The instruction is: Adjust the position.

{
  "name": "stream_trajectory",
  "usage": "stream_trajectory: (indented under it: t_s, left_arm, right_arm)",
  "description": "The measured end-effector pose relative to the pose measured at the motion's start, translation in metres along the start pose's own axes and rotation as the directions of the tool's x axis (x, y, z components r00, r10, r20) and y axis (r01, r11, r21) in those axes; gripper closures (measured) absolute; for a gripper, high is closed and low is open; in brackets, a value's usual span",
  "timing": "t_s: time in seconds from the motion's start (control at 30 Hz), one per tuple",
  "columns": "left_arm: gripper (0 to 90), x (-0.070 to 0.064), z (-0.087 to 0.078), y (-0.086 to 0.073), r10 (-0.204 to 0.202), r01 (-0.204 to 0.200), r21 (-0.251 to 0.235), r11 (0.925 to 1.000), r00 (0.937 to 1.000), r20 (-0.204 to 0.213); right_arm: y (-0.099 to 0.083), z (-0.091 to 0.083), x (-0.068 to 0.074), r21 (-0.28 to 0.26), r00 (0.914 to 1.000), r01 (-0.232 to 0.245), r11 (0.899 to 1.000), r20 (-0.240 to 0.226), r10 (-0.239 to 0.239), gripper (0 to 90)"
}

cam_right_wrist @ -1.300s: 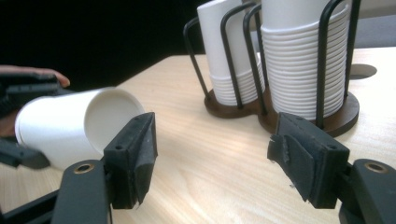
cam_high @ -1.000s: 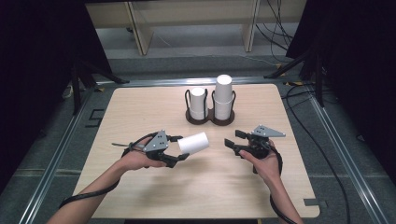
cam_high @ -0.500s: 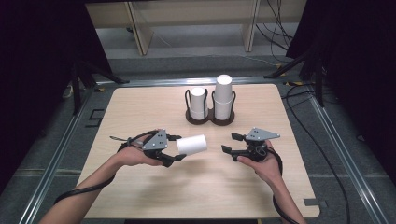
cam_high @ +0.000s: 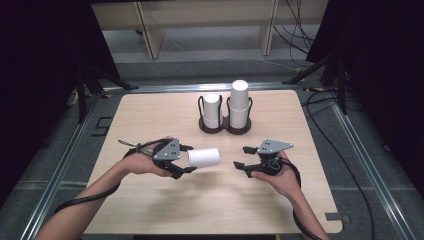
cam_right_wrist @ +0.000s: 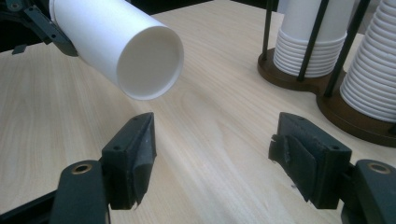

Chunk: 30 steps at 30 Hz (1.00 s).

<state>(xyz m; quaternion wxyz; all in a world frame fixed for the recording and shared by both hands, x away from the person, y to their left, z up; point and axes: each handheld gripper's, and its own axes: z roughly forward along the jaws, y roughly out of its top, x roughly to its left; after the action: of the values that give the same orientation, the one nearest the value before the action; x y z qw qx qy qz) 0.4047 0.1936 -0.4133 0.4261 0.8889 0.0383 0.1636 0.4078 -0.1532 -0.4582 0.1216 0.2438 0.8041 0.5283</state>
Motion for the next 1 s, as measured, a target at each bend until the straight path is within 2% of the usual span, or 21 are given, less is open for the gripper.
stream_trajectory:
  t_s: [0.03,0.07,0.1,0.13,0.27,0.3,0.4,0.5,0.63,0.67,0.8,0.83,0.93,1.0]
  left_arm:
    - [32.1,0.0,0.0,0.001,0.0,0.0,0.003,1.0,1.0,0.003]
    - [32.0,0.0,0.0,0.002,0.006,-0.006,0.012,0.9999,1.0,0.006]
    - [32.1,0.001,-0.001,0.003,0.022,-0.022,0.022,0.9995,0.9997,0.011]
    - [32.1,0.0,0.0,0.003,0.014,-0.014,0.013,0.9998,0.9998,0.013]
    - [32.0,-0.001,0.0,0.005,0.027,-0.027,0.027,0.9993,0.9996,0.013]
    - [32.1,-0.001,0.001,0.006,0.025,-0.027,0.042,0.9988,0.9991,0.033]
    - [32.1,-0.001,0.002,0.007,0.045,-0.046,0.038,0.9982,0.9984,0.035]
    - [32.1,0.0,0.002,0.009,0.053,-0.057,0.067,0.9962,0.9968,0.06]
    - [32.1,0.0,0.004,0.01,0.061,-0.066,0.073,0.9951,0.9955,0.073]
    - [32.1,0.0,0.003,0.011,0.066,-0.072,0.077,0.9945,0.9946,0.08]
    - [32.2,0.001,0.002,0.013,0.089,-0.099,0.103,0.9897,0.9911,0.098]
    - [32.2,0.0,0.003,0.013,0.085,-0.096,0.106,0.9898,0.9911,0.102]
    - [32.2,0.001,0.003,0.014,0.085,-0.098,0.12,0.988,0.9908,0.105]
    - [32.2,0.002,0.002,0.016,0.098,-0.113,0.138,0.984,0.989,0.11]
  right_arm:
    - [0.0,0.0,0.001,0.008,1.0,-0.009,1.0,-0.003,0.009,30.0]
    - [0.001,0.0,0.0,0.004,0.9999,0.011,1.0,-0.001,-0.011,30.0]
    - [0.001,0.001,0.0,0.008,0.9999,0.01,1.0,-0.006,-0.009,30.0]
    - [0.001,0.001,0.001,0.011,0.9999,0.009,1.0,-0.006,-0.009,29.9]
    - [0.002,0.001,0.001,0.016,0.9999,0.008,1.0,-0.014,-0.008,29.8]
    - [0.002,0.0,0.001,0.02,0.9998,0.008,1.0,-0.016,-0.007,29.8]
    - [0.003,0.0,0.002,0.024,0.9997,0.01,1.0,-0.021,-0.009,29.8]
    - [0.004,0.0,0.005,0.03,0.9995,-0.001,1.0,-0.031,0.002,29.8]
    - [0.005,0.0,0.005,0.042,0.9983,0.031,0.999,-0.051,-0.028,29.8]
    - [0.005,0.0,0.005,0.043,0.998,0.047,0.998,-0.045,-0.045,29.8]
    - [0.006,0.001,0.008,0.051,0.9975,0.042,0.998,-0.06,-0.039,29.8]
    - [0.006,0.001,0.008,0.047,0.997,0.054,0.997,-0.058,-0.052,29.7]
    - [0.006,0.002,0.01,0.057,0.9969,0.049,0.997,-0.064,-0.046,29.6]
    - [0.006,0.002,0.01,0.06,0.9963,0.058,0.996,-0.067,-0.054,29.6]
